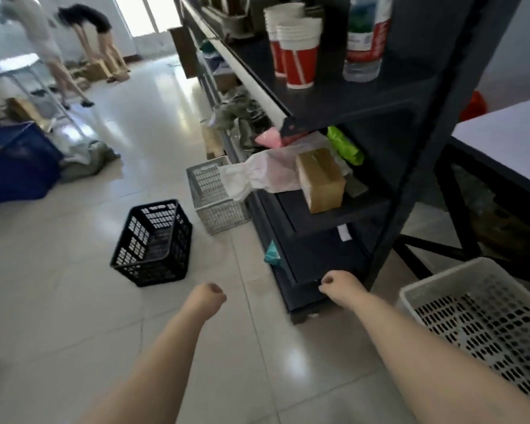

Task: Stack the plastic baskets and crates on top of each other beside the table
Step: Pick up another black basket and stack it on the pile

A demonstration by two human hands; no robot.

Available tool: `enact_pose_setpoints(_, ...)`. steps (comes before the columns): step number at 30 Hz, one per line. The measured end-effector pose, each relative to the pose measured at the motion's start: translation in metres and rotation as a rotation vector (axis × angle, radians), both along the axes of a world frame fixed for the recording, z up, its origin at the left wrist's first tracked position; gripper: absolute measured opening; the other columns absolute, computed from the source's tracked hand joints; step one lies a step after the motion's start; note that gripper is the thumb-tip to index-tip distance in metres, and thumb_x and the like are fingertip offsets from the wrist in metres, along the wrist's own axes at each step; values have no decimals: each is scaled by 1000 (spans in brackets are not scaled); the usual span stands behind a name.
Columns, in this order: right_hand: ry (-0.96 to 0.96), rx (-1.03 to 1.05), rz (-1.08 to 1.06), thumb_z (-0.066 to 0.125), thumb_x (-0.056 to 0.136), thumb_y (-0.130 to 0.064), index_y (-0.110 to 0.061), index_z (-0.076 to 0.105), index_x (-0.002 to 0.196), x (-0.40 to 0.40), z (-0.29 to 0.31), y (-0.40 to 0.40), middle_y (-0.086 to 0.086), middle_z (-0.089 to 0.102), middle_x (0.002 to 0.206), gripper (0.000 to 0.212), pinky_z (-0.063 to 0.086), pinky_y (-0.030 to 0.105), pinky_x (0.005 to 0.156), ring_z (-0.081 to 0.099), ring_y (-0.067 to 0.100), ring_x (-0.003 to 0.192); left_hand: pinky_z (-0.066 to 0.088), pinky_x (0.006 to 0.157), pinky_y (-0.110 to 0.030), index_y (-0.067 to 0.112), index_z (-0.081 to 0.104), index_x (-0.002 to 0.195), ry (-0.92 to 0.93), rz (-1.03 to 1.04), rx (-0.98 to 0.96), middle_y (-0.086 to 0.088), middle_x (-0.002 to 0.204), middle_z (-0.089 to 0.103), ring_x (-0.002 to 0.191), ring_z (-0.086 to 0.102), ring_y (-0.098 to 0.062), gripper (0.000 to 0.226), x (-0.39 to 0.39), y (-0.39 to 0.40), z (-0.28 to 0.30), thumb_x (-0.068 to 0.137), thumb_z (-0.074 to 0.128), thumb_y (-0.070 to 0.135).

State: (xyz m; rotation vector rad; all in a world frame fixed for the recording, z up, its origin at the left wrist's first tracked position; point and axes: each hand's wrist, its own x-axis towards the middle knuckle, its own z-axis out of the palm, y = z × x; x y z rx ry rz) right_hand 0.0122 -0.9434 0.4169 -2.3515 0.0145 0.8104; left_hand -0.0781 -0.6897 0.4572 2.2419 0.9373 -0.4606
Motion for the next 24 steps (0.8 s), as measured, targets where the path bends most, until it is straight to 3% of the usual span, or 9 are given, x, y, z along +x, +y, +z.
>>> enact_pose_setpoints(4, -49, 9, 150, 55, 89, -21, -6, 65, 105, -22, 7, 112, 11, 65, 106, 25, 44, 29, 82, 59, 27, 102, 44, 78, -31, 2, 64, 80, -21, 152, -5, -17, 83, 61, 87, 54, -23, 10, -69, 100, 5, 87, 57, 4)
enact_pose_setpoints(7, -75, -1, 256, 54, 87, -22, -8, 66, 104, -43, 7, 198, 14, 66, 115, 25, 45, 27, 83, 60, 29, 108, 46, 88, -31, 4, 68, 101, -7, 237, 50, -20, 107, 66, 98, 59, -26, 18, -120, 170, 9, 88, 57, 10)
enact_pose_setpoints(8, -86, 0, 282, 55, 86, -23, -12, 66, 101, -50, 6, 225, 14, 66, 116, 22, 46, 28, 85, 60, 29, 108, 45, 85, -28, 7, 68, 97, -4, 257, 65, -19, 108, 66, 100, 60, -26, 15, -135, 192, 9, 88, 56, 11)
enact_pose_setpoints(10, -96, 10, 324, 56, 85, -25, -16, 67, 101, -63, 5, 277, 14, 66, 117, 22, 48, 30, 90, 60, 30, 109, 44, 79, -28, 11, 64, 83, -19, 301, 75, -18, 98, 64, 95, 61, -27, 8, -161, 235, 8, 87, 57, 11)
enact_pose_setpoints(15, -74, 43, 384, 57, 87, -25, -11, 64, 113, -84, 3, 383, 14, 64, 120, 30, 46, 29, 91, 58, 30, 112, 37, 70, -25, 9, 65, 101, -49, 420, 65, -11, 87, 60, 79, 53, -21, 17, -194, 314, 1, 86, 58, 13)
enact_pose_setpoints(21, -18, 88, 412, 57, 87, -20, -10, 66, 107, -56, -10, 498, 10, 63, 100, 24, 41, 25, 80, 59, 27, 98, 37, 77, -24, 5, 65, 110, -44, 486, 55, -15, 105, 64, 92, 56, -25, 26, -183, 403, -8, 86, 56, 12)
enact_pose_setpoints(24, 17, 127, 395, 59, 86, -21, -15, 64, 88, -29, -14, 562, 8, 59, 89, 8, 43, 26, 78, 55, 23, 84, 41, 77, -27, 6, 64, 113, -35, 539, 59, -10, 99, 61, 88, 54, -23, 29, -168, 453, -8, 85, 58, 14)
